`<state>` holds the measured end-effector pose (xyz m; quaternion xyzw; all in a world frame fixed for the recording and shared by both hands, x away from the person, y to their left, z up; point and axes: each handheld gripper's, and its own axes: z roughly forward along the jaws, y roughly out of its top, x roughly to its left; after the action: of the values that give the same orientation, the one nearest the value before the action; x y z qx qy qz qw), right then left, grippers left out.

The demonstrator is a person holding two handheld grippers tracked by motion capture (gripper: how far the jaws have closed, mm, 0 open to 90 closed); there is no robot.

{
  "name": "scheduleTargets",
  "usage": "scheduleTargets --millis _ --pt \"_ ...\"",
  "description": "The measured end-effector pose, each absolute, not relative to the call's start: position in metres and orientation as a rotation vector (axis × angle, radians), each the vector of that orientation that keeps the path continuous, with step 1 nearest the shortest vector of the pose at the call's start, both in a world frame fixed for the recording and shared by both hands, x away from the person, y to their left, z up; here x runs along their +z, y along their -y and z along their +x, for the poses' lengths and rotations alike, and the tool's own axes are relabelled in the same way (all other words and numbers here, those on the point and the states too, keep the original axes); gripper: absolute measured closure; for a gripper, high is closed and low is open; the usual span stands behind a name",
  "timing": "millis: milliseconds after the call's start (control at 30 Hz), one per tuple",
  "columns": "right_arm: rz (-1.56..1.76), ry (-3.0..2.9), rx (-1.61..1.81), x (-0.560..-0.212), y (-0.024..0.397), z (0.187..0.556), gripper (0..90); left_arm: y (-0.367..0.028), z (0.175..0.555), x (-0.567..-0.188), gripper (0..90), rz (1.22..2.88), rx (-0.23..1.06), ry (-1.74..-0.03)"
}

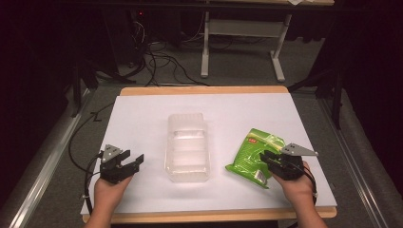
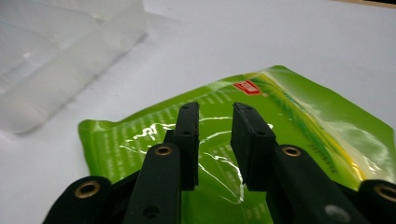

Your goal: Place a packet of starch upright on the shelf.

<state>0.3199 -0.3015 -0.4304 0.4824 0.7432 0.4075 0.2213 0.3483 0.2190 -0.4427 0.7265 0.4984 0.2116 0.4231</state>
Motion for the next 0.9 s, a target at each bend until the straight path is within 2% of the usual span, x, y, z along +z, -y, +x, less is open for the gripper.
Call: scheduleTargets --millis 333,667,900 --pt "1.363 -2.038 1.125 -0.433 0.315 0.321 68.1 -0.207 0.349 -0.447 38.2 1.893 0.555 -1.221" --pt "1.336 -2.051 1.141 -0.432 0.314 0.324 63.8 -0.208 0.348 -0.447 39.7 1.882 0.554 -1.213" --pt "1.334 -2.04 1.171 -0.423 0.303 0.333 57.3 -0.21 0.344 -0.443 39.1 1.866 0.582 -1.202"
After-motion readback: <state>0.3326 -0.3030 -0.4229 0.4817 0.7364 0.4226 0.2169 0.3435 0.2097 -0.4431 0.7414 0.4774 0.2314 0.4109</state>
